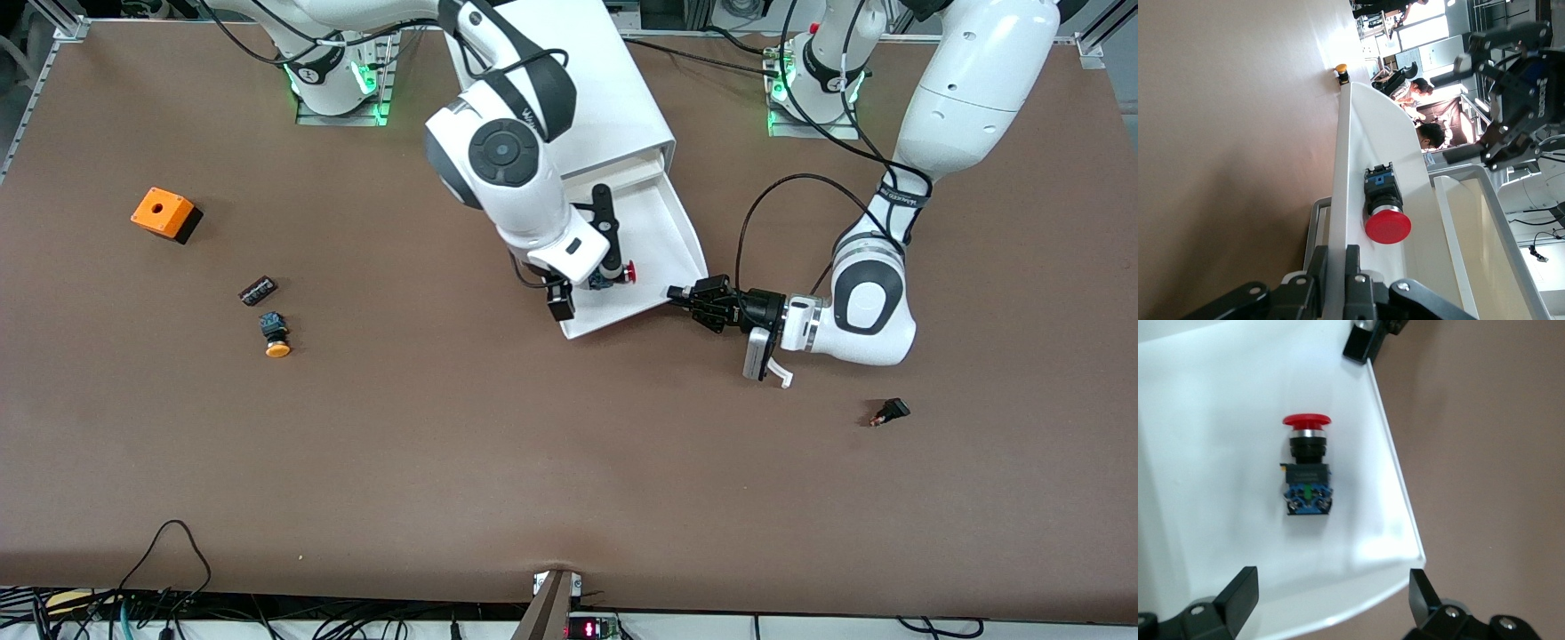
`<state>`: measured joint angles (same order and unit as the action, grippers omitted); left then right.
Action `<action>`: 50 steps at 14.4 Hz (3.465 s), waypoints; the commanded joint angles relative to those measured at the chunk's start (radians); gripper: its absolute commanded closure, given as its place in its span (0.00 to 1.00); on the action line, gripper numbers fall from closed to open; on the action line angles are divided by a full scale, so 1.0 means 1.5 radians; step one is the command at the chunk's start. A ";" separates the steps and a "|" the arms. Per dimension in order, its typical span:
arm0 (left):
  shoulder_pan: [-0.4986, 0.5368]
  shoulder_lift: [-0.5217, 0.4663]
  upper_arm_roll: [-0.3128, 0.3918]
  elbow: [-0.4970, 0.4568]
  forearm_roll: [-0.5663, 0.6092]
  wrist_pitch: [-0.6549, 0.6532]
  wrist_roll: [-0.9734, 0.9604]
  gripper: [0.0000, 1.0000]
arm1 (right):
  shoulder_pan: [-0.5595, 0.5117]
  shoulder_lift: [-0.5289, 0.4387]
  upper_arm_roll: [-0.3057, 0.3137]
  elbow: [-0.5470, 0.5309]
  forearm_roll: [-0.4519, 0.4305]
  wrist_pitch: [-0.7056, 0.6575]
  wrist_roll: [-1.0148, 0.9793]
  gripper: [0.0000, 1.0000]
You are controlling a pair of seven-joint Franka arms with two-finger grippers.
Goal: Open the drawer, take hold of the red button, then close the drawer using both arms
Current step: 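Grasp the red button with the right gripper while the left gripper withdraws, then lift the red button out of the drawer with the right gripper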
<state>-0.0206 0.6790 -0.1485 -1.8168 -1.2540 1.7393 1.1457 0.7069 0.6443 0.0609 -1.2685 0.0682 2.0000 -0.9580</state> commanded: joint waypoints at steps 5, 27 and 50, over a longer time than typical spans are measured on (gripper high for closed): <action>0.012 0.007 -0.004 0.022 0.017 -0.025 0.009 0.00 | 0.037 0.039 -0.013 0.057 -0.010 -0.015 0.074 0.00; 0.023 -0.161 -0.015 0.137 0.469 -0.083 -0.470 0.00 | 0.079 0.083 -0.013 0.057 -0.044 -0.004 0.151 0.00; -0.024 -0.232 0.008 0.396 0.890 -0.200 -0.787 0.00 | 0.082 0.092 -0.014 0.056 -0.071 0.034 0.147 0.47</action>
<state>-0.0505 0.3573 -0.1351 -1.2273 0.0581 1.4569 0.0388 0.8178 0.7676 0.0491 -1.2143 -0.0164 2.0455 -0.7466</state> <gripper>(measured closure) 0.000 0.432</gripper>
